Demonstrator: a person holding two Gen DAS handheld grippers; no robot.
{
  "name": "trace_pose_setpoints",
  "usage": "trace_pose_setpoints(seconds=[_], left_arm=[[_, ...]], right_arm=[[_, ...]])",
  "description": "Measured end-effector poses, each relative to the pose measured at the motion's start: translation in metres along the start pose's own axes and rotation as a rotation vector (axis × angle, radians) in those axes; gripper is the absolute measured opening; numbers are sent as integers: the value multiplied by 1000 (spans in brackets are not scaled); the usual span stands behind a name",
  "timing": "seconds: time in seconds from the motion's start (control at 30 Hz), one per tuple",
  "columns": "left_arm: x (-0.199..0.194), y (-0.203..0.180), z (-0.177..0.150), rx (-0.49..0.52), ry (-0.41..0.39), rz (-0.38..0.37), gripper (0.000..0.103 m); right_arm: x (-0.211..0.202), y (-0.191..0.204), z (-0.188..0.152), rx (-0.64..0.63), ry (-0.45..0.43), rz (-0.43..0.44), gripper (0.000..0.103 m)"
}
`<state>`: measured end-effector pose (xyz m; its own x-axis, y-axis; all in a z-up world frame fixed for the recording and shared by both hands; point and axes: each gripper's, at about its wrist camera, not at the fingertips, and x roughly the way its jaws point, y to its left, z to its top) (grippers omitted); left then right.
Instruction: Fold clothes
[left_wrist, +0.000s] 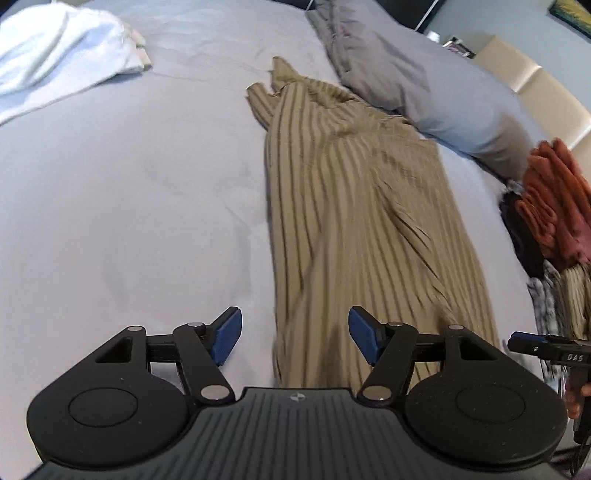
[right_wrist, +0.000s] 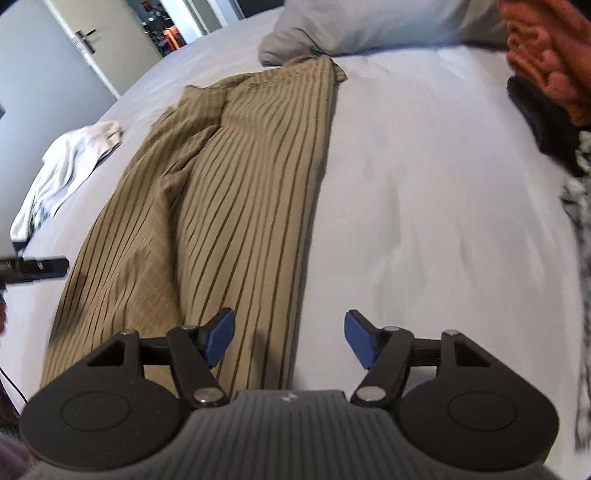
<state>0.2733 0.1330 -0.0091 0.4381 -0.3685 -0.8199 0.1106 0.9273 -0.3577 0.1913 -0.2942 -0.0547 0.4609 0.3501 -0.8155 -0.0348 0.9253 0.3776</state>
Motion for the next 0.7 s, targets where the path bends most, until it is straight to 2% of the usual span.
trace_pose_setpoints(seconds=[0.1, 0.2, 0.43, 0.7], left_arm=[[26, 14, 22, -45, 1, -5, 63], [48, 25, 44, -85, -12, -57, 63], [97, 26, 109, -71, -40, -111, 67], [142, 20, 170, -18, -75, -115, 69]], right_arm=[[26, -8, 34, 26, 11, 15, 69], [50, -9, 63, 27, 9, 33, 69], [109, -9, 134, -4, 4, 74, 69], [157, -6, 206, -67, -33, 107, 69]])
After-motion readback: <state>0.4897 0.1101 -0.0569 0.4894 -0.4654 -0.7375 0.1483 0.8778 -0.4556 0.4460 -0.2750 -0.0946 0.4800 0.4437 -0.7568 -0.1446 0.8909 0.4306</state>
